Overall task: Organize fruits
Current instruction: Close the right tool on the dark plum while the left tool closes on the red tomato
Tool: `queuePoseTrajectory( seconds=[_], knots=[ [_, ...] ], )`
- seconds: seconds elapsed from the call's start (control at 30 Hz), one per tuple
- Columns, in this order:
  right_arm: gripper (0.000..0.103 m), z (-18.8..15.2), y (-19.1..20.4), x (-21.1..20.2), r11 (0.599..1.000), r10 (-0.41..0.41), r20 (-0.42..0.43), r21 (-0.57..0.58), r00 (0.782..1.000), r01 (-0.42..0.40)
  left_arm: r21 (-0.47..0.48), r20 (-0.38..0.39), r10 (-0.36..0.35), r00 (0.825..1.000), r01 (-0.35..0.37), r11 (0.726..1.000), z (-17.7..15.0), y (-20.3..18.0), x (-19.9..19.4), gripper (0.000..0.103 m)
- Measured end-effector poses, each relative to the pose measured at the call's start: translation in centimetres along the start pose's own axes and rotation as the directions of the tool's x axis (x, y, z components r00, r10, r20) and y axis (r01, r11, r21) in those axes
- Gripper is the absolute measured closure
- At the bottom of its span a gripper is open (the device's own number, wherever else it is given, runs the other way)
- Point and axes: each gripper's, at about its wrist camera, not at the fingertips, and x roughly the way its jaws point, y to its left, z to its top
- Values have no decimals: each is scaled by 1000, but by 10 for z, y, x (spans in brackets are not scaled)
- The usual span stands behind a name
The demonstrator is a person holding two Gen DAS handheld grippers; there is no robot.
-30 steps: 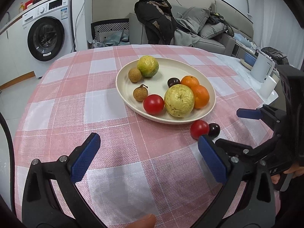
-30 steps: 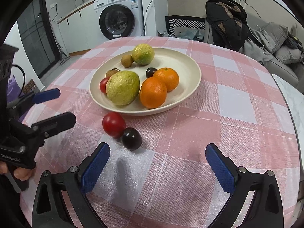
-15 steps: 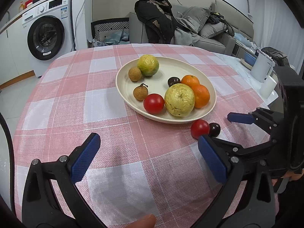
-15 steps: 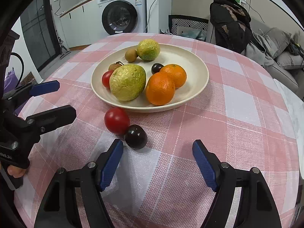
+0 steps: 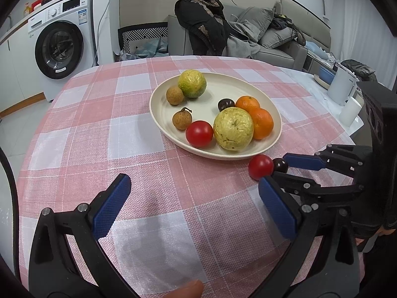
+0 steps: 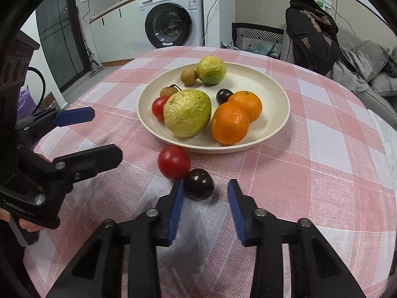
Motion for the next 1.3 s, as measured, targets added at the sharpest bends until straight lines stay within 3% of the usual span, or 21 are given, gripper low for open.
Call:
queuePoseTrajectory(
  seconds=[0.17, 0.53, 0.8, 0.97, 1.1, 1.2, 1.3],
  knots=[
    [78, -1, 4, -1, 1000, 12, 3, -12, 1000, -12, 0, 0, -2, 1000, 2, 1000, 0, 0, 0, 1],
    [78, 0, -8, -18, 1000, 20, 38, 22, 999, -21, 8, -14, -13, 1000, 13, 1000, 0, -5, 3, 1],
    [78, 3, -25, -33, 998, -4, 72, 59, 997, 0, -8, -75, -56, 996, 56, 998, -2, -23, 18, 1],
    [78, 4, -35, -39, 996, -12, 81, 85, 997, 5, -8, -94, -32, 995, 31, 999, -3, -34, 28, 2],
    [78, 3, -39, -41, 996, 0, 82, 92, 997, -8, -13, -120, -56, 991, 54, 998, -2, -43, 37, 14],
    [78, 2, -38, -44, 996, 4, 86, 92, 996, -12, 15, -131, -22, 991, 24, 1000, -2, -51, 43, 23],
    [78, 2, -38, -46, 995, 6, 92, 97, 996, -15, 42, -133, -33, 991, 39, 998, 0, -59, 44, 36]
  ],
)
